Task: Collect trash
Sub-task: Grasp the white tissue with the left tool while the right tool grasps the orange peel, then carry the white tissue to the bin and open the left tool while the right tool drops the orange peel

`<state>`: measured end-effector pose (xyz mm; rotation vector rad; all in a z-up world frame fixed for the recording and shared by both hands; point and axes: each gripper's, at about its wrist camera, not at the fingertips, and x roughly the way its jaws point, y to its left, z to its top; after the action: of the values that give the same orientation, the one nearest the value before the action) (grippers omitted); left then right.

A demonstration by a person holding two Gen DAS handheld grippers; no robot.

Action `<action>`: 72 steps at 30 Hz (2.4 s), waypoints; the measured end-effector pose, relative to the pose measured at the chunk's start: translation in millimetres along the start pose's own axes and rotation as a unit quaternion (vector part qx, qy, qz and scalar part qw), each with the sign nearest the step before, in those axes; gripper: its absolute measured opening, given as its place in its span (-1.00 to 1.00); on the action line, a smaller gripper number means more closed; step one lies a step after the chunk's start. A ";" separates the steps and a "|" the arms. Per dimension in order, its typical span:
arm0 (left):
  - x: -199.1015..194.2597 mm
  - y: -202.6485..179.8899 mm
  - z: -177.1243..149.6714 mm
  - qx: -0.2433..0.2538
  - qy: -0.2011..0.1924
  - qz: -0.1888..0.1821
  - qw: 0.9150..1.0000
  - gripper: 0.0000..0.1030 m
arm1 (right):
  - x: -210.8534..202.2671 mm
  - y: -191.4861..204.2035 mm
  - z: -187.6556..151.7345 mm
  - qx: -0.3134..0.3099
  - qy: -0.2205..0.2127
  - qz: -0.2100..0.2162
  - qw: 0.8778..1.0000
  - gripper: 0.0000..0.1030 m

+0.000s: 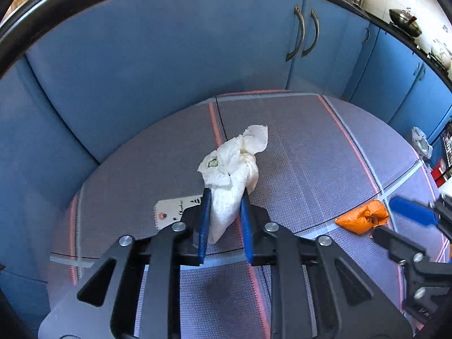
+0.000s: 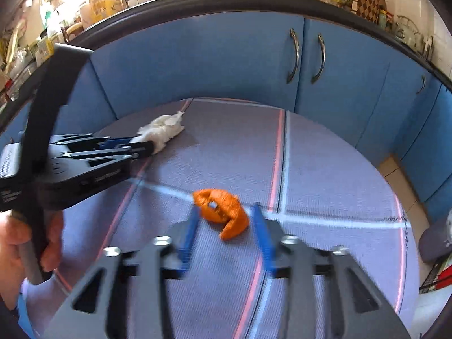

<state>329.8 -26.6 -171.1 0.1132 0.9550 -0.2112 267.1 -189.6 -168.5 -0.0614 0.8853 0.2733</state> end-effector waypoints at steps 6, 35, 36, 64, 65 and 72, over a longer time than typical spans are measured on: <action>-13.2 13.5 -4.2 -0.017 -0.011 -0.006 1.000 -0.71 | 4.9 7.8 1.6 -0.016 -0.008 -0.014 1.000 -0.40; -142.7 -95.2 -22.8 0.044 -0.076 -0.046 0.995 -0.72 | -194.0 -35.3 -65.5 -0.009 -0.099 -0.109 0.989 -0.77; -149.1 -101.8 -23.8 0.050 -0.080 -0.047 0.994 -0.72 | -200.9 -38.2 -67.9 -0.007 -0.103 -0.113 0.988 -0.77; -241.4 -290.2 -60.6 0.201 -0.130 -0.119 0.964 -0.71 | -343.3 -113.4 -158.1 0.066 -0.149 -0.206 0.965 -0.77; -243.5 -298.0 -62.2 0.206 -0.130 -0.122 0.962 -0.71 | -346.2 -116.3 -159.9 0.070 -0.149 -0.208 0.964 -0.77; -246.8 -329.3 -67.3 0.229 -0.128 -0.134 0.955 -0.71 | -360.2 -137.1 -173.3 0.097 -0.150 -0.220 0.959 -0.75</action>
<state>63.0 -302.8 -8.5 0.3746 0.6452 -0.6838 -44.5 -426.2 -8.6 -0.0328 0.5728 -0.2180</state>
